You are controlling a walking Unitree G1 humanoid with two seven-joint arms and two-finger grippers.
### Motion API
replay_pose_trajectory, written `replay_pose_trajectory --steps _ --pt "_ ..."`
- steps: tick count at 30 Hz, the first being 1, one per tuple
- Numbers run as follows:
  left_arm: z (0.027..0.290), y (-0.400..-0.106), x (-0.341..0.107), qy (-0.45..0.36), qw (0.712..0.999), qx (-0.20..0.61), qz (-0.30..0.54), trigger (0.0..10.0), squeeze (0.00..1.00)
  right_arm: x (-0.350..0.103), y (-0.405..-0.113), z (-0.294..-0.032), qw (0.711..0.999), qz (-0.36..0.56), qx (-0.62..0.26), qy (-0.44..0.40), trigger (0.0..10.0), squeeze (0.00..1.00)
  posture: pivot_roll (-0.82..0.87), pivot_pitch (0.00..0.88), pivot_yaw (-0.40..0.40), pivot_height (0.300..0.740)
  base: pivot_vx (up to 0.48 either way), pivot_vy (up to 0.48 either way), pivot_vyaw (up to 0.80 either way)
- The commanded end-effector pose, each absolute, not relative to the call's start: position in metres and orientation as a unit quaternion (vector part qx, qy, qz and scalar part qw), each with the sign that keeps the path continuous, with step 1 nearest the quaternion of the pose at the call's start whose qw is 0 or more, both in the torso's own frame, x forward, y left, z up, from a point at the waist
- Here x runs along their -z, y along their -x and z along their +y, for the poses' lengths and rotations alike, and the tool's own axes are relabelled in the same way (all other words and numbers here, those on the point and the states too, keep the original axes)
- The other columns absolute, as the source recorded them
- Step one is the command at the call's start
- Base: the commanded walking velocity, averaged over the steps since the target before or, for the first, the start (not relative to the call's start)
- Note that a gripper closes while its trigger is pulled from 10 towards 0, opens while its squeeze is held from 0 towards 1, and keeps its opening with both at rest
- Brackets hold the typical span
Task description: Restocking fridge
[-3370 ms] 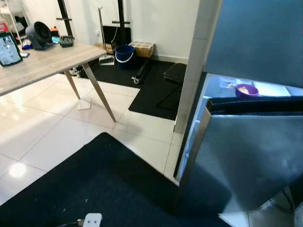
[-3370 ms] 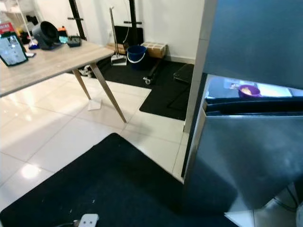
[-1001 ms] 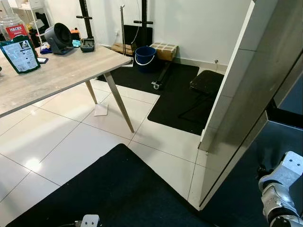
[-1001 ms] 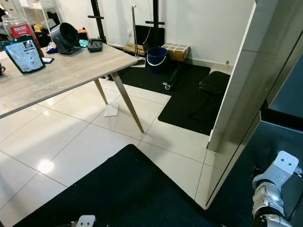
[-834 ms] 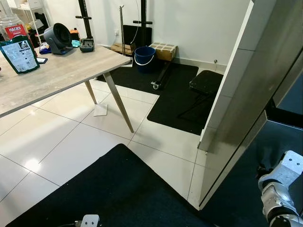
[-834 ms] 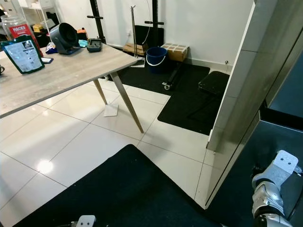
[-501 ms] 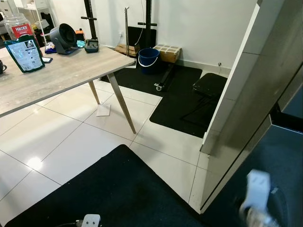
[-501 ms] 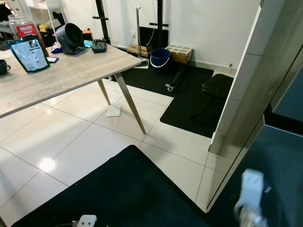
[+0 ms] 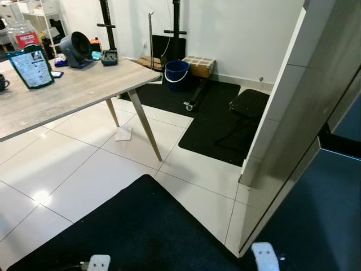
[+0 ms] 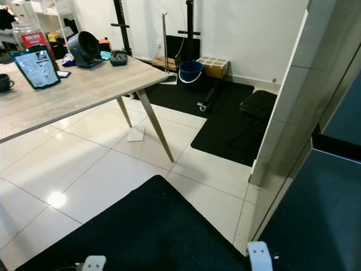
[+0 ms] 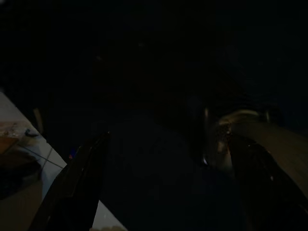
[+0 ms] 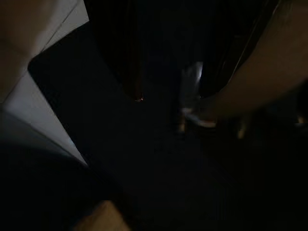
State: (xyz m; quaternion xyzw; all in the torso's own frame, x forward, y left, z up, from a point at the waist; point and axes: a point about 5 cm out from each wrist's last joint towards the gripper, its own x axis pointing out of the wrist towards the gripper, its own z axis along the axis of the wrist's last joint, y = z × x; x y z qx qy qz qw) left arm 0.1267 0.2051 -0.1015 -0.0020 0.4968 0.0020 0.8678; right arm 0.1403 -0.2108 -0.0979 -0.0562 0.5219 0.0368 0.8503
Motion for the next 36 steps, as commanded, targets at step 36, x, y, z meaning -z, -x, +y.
replay_pose_trajectory --steps 36 --pt "0.198 -0.123 0.104 0.042 0.861 0.022 0.507 10.0 0.00 0.098 -0.125 -0.236 0.826 0.551 -0.034 0.111 10.0 0.00 0.01 0.000 -0.008 0.740 0.000 0.000 0.74"
